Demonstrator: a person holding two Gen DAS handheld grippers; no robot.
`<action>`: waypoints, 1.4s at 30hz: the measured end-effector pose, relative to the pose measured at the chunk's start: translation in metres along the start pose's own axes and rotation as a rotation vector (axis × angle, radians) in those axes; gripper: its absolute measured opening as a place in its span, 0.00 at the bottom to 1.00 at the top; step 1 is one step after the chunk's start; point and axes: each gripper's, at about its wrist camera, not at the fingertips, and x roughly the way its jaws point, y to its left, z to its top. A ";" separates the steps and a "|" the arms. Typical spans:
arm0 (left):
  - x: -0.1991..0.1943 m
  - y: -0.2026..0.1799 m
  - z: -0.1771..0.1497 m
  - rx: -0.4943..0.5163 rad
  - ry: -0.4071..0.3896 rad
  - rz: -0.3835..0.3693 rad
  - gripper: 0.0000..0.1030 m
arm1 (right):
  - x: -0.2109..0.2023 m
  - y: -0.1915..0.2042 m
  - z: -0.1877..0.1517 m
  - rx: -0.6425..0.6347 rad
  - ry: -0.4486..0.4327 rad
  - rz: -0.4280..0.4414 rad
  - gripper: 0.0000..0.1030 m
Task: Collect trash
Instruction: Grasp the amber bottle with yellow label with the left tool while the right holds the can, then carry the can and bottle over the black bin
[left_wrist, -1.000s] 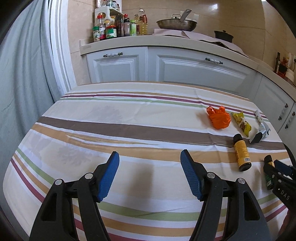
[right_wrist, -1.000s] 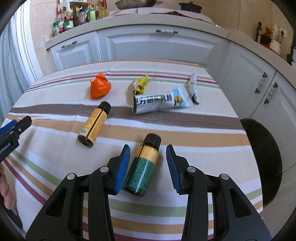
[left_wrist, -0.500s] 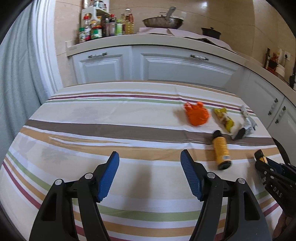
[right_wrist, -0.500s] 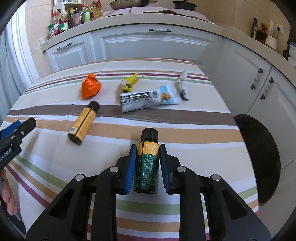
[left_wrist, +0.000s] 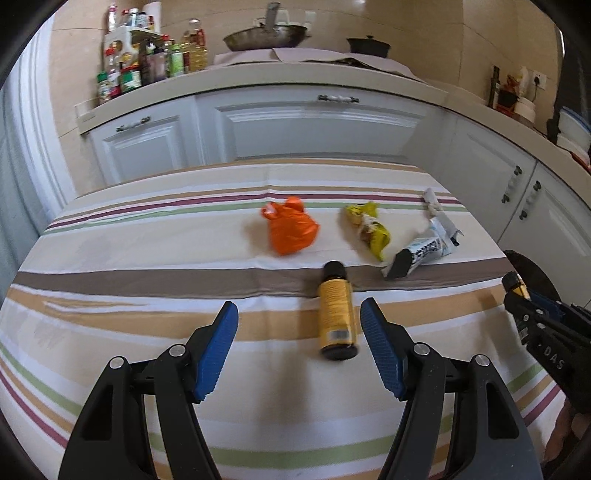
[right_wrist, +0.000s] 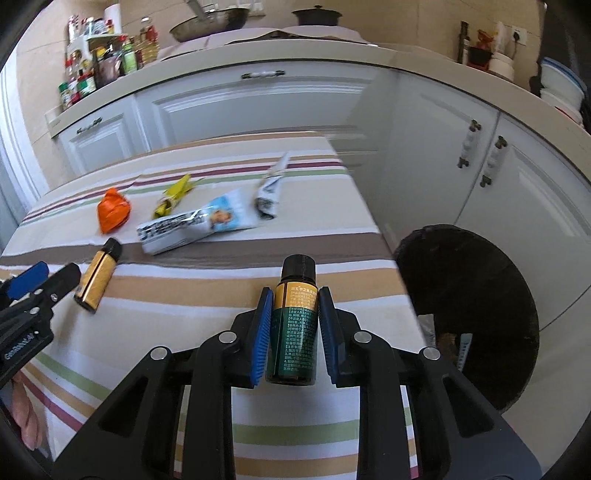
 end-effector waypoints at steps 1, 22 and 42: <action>0.004 -0.003 0.001 0.003 0.010 -0.003 0.65 | 0.000 -0.003 0.001 0.005 -0.002 0.000 0.24; 0.019 -0.021 -0.001 0.051 0.087 -0.038 0.24 | -0.006 -0.019 0.001 0.030 -0.029 0.012 0.24; -0.064 -0.036 0.011 0.027 -0.140 -0.125 0.24 | -0.074 -0.036 0.004 0.047 -0.192 -0.036 0.24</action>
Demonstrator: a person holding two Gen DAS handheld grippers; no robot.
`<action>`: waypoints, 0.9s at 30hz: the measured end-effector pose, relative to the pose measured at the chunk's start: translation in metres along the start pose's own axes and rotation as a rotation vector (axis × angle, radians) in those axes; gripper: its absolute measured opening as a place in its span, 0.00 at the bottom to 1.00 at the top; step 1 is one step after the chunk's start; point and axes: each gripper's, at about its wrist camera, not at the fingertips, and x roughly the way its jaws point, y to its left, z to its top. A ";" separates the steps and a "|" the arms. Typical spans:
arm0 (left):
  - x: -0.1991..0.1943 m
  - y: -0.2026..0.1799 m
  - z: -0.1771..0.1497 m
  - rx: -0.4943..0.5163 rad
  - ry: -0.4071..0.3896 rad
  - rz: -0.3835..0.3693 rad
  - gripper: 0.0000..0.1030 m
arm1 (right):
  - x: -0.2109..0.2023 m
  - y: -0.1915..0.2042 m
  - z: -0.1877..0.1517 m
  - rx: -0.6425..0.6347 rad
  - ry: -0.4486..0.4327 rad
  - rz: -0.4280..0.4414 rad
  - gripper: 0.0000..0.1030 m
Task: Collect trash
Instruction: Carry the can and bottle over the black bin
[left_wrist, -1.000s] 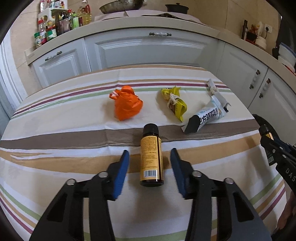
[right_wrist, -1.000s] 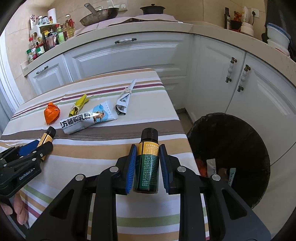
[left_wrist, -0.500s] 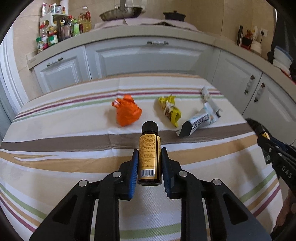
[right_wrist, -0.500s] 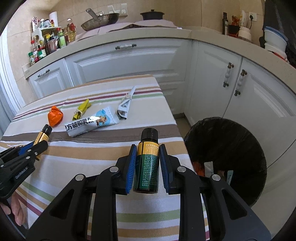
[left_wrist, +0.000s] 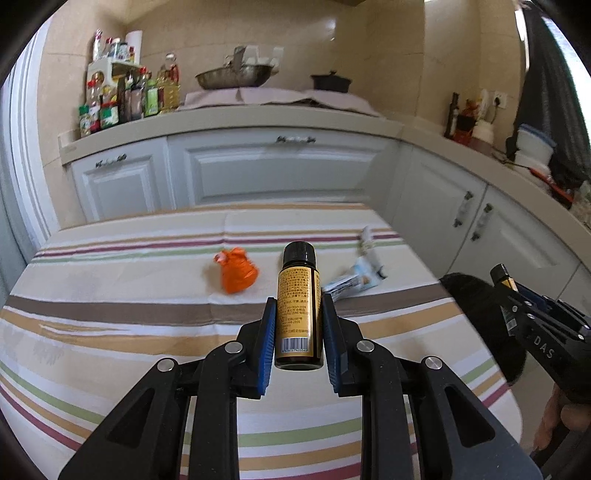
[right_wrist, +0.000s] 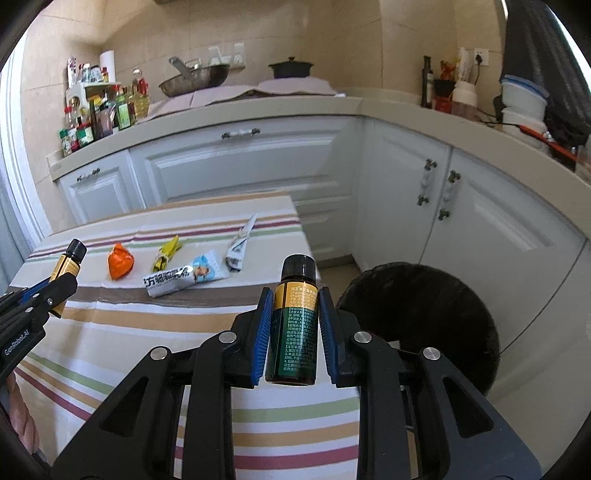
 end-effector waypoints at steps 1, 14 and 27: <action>-0.003 -0.005 0.001 0.005 -0.010 -0.009 0.24 | -0.005 -0.004 0.001 0.004 -0.012 -0.008 0.24; -0.007 -0.076 0.016 0.094 -0.067 -0.148 0.24 | -0.035 -0.064 0.006 0.060 -0.093 -0.131 0.24; 0.009 -0.143 0.027 0.176 -0.098 -0.240 0.24 | -0.039 -0.124 0.005 0.127 -0.116 -0.235 0.24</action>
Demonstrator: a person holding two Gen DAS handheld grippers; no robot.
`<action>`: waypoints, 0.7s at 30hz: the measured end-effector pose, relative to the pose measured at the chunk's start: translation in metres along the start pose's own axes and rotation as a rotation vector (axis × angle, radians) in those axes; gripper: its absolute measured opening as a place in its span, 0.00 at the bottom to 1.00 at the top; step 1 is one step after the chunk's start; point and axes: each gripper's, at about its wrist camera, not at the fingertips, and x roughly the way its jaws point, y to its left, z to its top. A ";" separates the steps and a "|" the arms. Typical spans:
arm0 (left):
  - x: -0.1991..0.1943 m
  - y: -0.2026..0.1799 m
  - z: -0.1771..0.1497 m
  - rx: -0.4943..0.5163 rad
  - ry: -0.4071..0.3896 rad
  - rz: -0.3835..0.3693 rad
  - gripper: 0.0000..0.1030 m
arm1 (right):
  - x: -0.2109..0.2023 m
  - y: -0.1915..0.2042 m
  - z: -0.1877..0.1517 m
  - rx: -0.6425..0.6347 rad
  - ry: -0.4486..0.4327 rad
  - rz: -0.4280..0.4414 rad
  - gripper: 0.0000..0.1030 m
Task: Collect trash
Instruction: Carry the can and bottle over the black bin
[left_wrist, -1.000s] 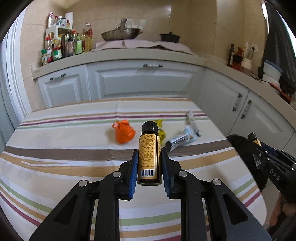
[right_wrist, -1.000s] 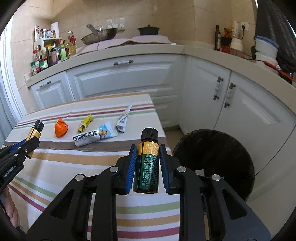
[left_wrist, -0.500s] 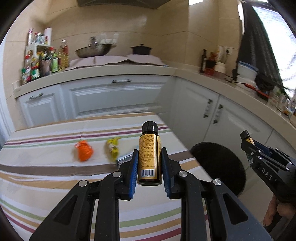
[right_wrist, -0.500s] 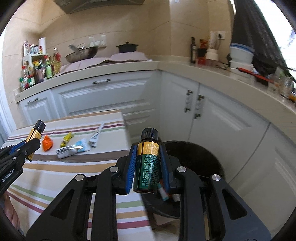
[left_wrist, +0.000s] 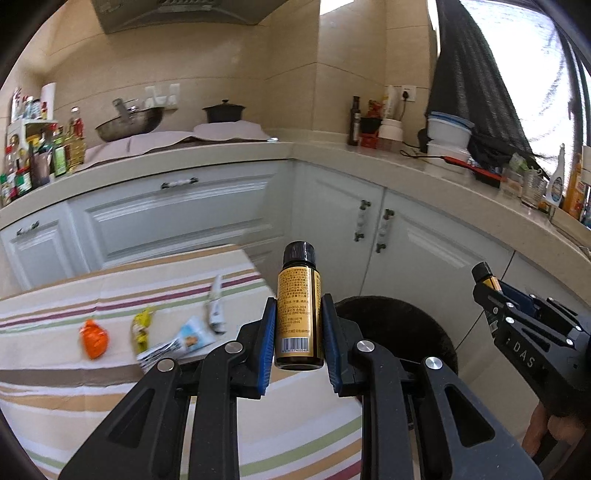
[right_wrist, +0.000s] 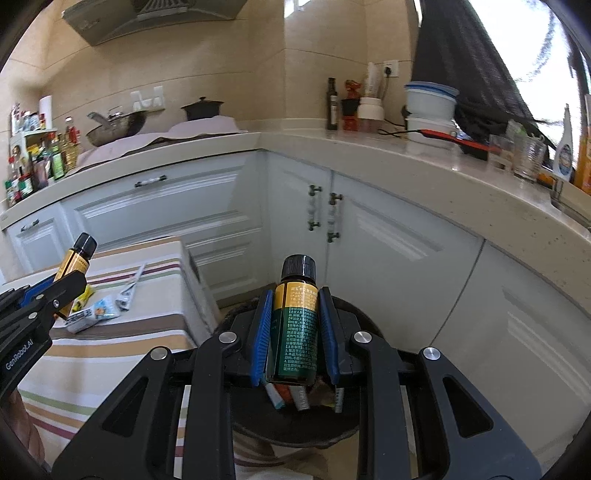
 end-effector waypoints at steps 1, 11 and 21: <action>0.004 -0.005 0.002 0.008 -0.003 -0.005 0.24 | 0.001 -0.003 0.000 0.003 -0.001 -0.004 0.24; 0.029 -0.036 0.004 0.050 0.000 -0.035 0.24 | 0.018 -0.027 -0.002 0.034 0.006 -0.039 0.24; 0.058 -0.051 0.001 0.082 0.030 -0.029 0.24 | 0.042 -0.038 -0.005 0.058 0.021 -0.052 0.24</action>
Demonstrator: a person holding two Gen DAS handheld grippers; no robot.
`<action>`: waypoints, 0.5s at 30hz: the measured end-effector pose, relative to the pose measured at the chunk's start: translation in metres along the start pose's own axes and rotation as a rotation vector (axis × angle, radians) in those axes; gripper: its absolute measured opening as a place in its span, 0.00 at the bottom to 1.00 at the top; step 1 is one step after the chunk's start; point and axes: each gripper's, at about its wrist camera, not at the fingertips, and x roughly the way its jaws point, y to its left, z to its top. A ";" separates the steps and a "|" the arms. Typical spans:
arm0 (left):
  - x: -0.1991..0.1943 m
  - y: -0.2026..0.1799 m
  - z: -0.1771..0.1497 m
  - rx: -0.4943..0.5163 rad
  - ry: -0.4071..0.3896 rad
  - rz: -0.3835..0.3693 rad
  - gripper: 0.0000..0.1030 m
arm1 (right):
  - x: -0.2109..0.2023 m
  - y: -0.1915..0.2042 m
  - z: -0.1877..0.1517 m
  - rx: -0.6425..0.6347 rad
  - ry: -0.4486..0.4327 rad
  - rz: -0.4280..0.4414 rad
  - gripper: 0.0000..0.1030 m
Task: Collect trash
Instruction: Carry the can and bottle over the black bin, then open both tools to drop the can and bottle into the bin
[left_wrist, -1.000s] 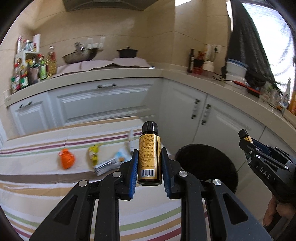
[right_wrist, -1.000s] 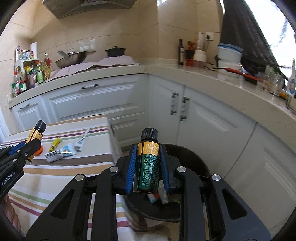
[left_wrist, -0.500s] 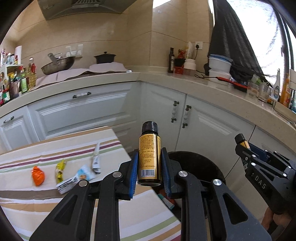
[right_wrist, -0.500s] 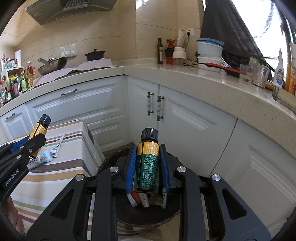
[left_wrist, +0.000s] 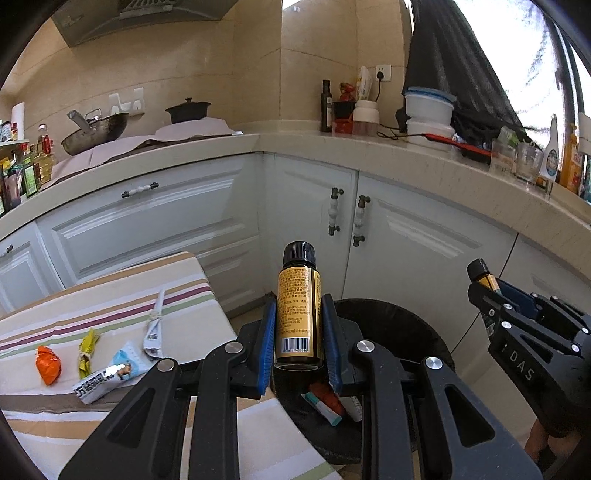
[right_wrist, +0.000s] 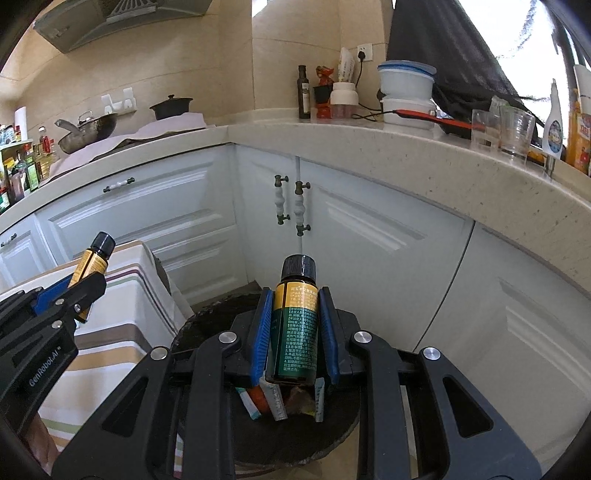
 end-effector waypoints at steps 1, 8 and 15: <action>0.003 -0.001 0.000 0.002 0.005 0.001 0.24 | 0.002 -0.001 0.000 0.001 0.001 -0.002 0.24; 0.019 -0.007 -0.003 0.020 0.038 0.001 0.24 | 0.015 -0.007 0.000 0.014 0.010 -0.010 0.24; 0.035 -0.014 -0.005 0.038 0.071 -0.001 0.24 | 0.031 -0.012 -0.002 0.027 0.024 -0.024 0.24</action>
